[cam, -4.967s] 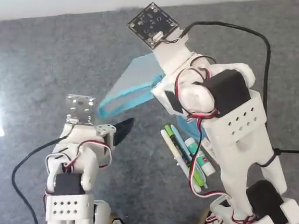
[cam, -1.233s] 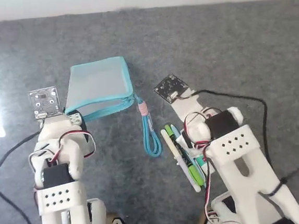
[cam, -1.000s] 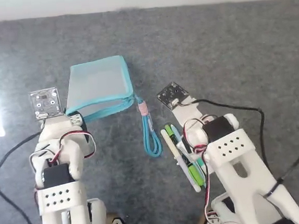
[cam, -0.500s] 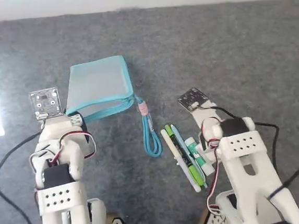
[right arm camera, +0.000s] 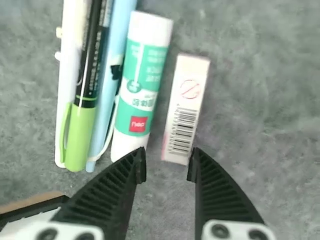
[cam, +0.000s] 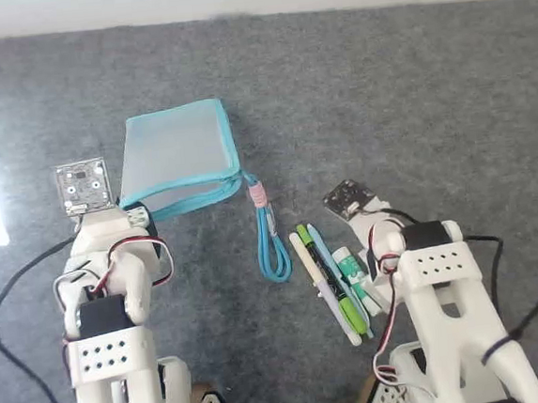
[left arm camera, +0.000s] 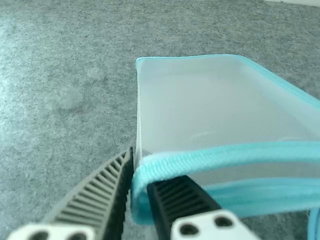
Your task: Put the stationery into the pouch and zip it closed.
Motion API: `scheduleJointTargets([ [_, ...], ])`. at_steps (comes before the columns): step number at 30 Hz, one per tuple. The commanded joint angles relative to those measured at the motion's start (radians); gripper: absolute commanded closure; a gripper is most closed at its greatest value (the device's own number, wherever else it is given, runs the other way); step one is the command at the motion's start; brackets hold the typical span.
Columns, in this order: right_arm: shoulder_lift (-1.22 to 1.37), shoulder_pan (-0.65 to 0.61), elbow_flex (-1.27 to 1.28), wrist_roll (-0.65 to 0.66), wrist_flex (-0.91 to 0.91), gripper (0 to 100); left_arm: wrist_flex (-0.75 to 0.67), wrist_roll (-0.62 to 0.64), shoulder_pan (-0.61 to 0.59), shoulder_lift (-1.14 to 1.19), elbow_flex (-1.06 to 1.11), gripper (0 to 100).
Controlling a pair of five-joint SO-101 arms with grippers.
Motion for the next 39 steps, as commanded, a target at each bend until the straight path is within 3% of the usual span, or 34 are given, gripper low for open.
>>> scheduleJointTargets([
  [1,-0.012,0.01,0.009,0.014,-0.05,85.0,-0.012,-0.002,-0.005,-0.017,-0.012,99],
  [18,-0.012,0.013,0.1,-0.018,-0.156,85.7,-0.009,-0.002,-0.005,-0.017,-0.01,99],
  [22,-0.012,0.013,0.098,-0.018,-0.156,99.1,-0.009,-0.002,-0.005,-0.017,-0.01,99],
  [27,-0.022,0.013,0.086,0.011,-0.148,99.0,-0.011,0.0,-0.005,-0.018,-0.004,99],
  [30,-0.022,0.058,-0.032,0.012,-0.071,99.1,-0.014,0.0,-0.003,-0.018,-0.001,99],
  [34,-0.022,0.077,-0.39,0.011,0.183,99.1,-0.014,0.0,0.051,-0.02,0.013,99],
  [39,-0.001,-0.087,-0.848,-0.072,0.464,99.1,-0.017,0.005,0.161,-0.018,0.031,99],
])
